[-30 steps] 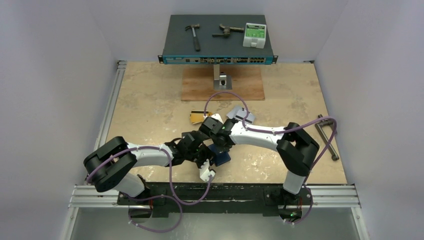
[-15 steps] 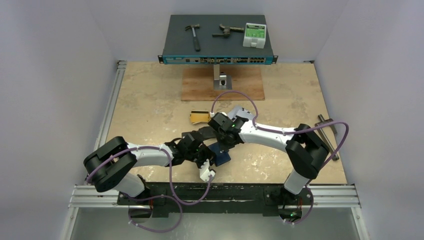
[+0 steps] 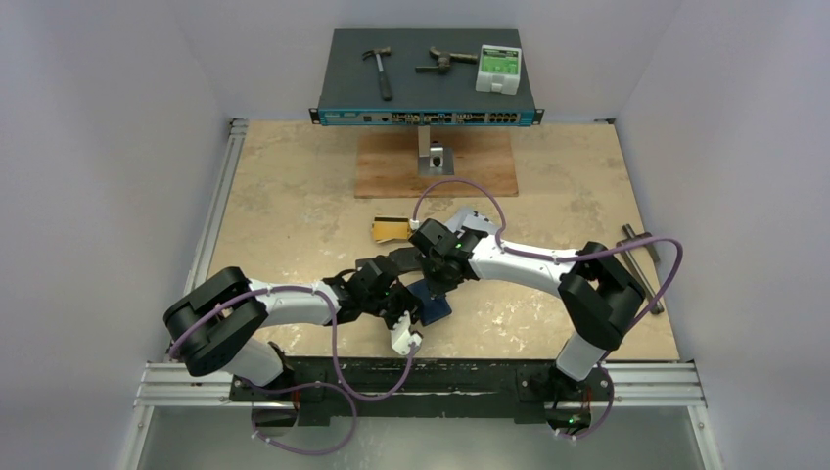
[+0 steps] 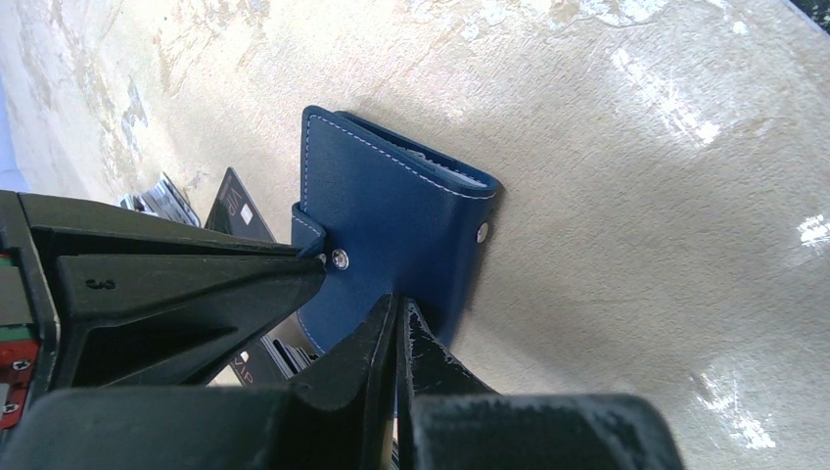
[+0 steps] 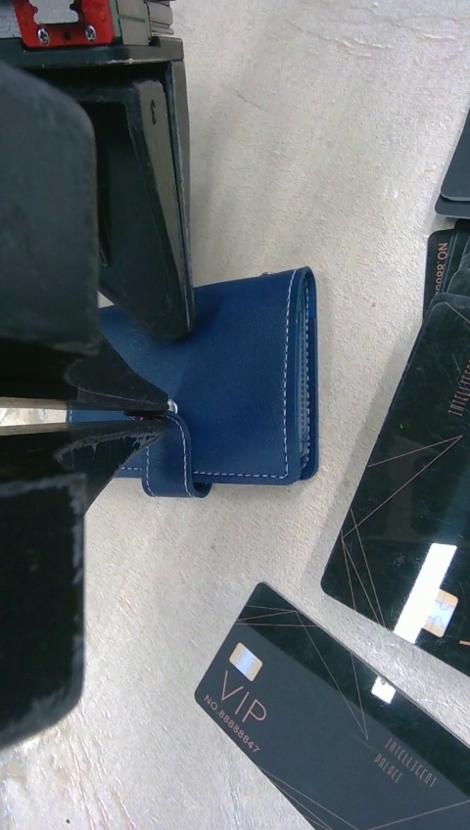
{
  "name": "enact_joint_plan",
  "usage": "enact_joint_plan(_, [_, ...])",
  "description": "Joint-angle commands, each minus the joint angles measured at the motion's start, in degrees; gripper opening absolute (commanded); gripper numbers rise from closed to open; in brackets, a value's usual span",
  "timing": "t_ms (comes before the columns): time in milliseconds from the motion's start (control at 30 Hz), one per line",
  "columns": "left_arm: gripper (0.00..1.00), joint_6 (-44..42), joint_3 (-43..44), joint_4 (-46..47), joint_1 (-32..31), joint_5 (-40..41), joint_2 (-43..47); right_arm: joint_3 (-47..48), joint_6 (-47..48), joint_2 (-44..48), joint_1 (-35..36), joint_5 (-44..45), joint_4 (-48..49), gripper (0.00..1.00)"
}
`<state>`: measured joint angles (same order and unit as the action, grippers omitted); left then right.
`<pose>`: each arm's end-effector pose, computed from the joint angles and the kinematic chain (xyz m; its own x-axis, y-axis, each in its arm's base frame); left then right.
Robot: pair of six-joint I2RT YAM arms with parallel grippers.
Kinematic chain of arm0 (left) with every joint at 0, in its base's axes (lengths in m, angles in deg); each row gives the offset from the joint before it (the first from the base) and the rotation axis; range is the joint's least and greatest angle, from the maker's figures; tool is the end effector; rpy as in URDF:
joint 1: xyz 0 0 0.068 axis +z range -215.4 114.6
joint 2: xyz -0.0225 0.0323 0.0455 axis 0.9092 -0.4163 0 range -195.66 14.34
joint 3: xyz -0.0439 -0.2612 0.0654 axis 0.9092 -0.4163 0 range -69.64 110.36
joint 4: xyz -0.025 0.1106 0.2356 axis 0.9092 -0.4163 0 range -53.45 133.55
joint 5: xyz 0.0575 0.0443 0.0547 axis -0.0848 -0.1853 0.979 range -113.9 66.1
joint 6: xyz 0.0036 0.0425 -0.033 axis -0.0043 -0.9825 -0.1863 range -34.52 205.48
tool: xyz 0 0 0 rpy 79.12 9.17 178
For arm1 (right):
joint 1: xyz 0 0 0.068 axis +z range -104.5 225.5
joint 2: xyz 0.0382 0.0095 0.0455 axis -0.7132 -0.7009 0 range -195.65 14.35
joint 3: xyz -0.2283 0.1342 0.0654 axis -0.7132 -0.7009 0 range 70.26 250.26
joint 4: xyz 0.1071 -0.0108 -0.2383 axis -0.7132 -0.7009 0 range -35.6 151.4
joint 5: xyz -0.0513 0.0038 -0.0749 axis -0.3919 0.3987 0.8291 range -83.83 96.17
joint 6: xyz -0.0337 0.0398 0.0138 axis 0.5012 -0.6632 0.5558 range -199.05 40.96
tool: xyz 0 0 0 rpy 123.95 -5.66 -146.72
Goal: Put the credit cards into the card holder
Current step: Close the card holder at the center of the board.
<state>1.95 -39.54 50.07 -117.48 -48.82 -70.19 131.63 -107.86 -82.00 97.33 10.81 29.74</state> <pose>0.1464 -0.2123 0.1330 0.8320 0.3983 -0.3861 0.5532 -0.5440 0.6309 0.2047 0.2559 0.1841 -0.8652 -0.3233 -0.3833 -0.3958 0.9097 0.1260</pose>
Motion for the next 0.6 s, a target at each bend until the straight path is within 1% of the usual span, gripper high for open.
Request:
enact_joint_plan(0, [0.02,2.2,-1.0,-8.6,0.5,0.4,-1.4,-0.9,0.7,-0.3,-0.1,-2.1,2.0,0.0])
enact_joint_plan(567, [0.02,2.5,-1.0,-8.5,0.4,0.5,-1.6,-0.4,2.5,-2.7,0.0,0.8,1.1,0.0])
